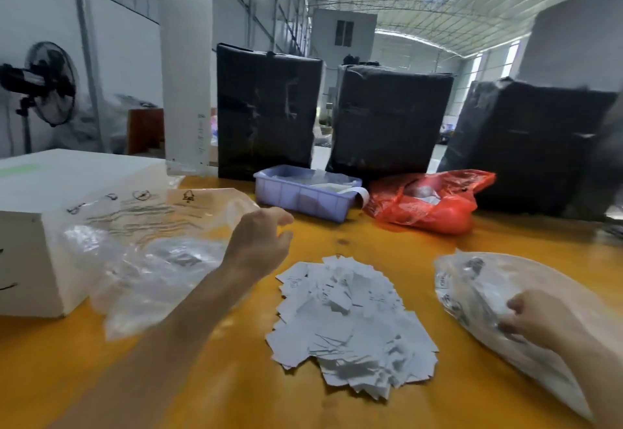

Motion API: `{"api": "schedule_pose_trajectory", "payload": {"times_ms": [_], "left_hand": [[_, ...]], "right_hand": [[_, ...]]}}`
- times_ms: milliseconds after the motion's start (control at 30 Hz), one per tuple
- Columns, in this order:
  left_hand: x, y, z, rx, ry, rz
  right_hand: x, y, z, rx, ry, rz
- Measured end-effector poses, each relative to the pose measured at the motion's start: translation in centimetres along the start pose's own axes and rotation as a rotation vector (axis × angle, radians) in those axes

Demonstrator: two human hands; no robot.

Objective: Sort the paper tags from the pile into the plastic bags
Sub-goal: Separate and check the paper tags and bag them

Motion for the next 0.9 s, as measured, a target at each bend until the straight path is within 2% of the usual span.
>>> {"api": "schedule_pose_trajectory", "payload": {"times_ms": [133, 233, 333, 567, 700, 767, 900], "left_hand": [[3.3, 5.4, -3.1, -0.098, 0.185, 0.062], [4.3, 8.6, -4.9, -0.251, 0.233, 0.049], [4.1, 10.1, -5.8, -0.308, 0.225, -0.02], [3.9, 10.4, -6.2, -0.301, 0.193, -0.088], [4.0, 10.0, -6.1, -0.266, 0.165, -0.139], [4.1, 9.7, -6.1, -0.248, 0.156, -0.154], [4.4, 9.4, -6.2, -0.229, 0.146, -0.178]], "right_hand": [[1.2, -0.4, -0.7, 0.104, 0.064, 0.169], [2.2, -1.0, -0.8, 0.174, 0.117, 0.281], [3.1, -1.2, -0.4, 0.223, 0.157, 0.309], [3.6, -2.4, -0.3, 0.331, 0.198, 0.444], [3.6, -2.6, -0.6, 0.23, 0.263, 0.305], [3.4, -2.8, -0.6, 0.223, 0.233, 0.267], [2.9, -4.1, -0.6, 0.326, 0.144, 0.421]]}}
Point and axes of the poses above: each hand's wrist, its own z-axis towards the middle knuckle, its own y-axis out of the palm, x = y × z, the point moved 4 cm from there along z, towards the middle knuckle, and after that the axes turned 3 degrees about y, right-handed, at the moved point
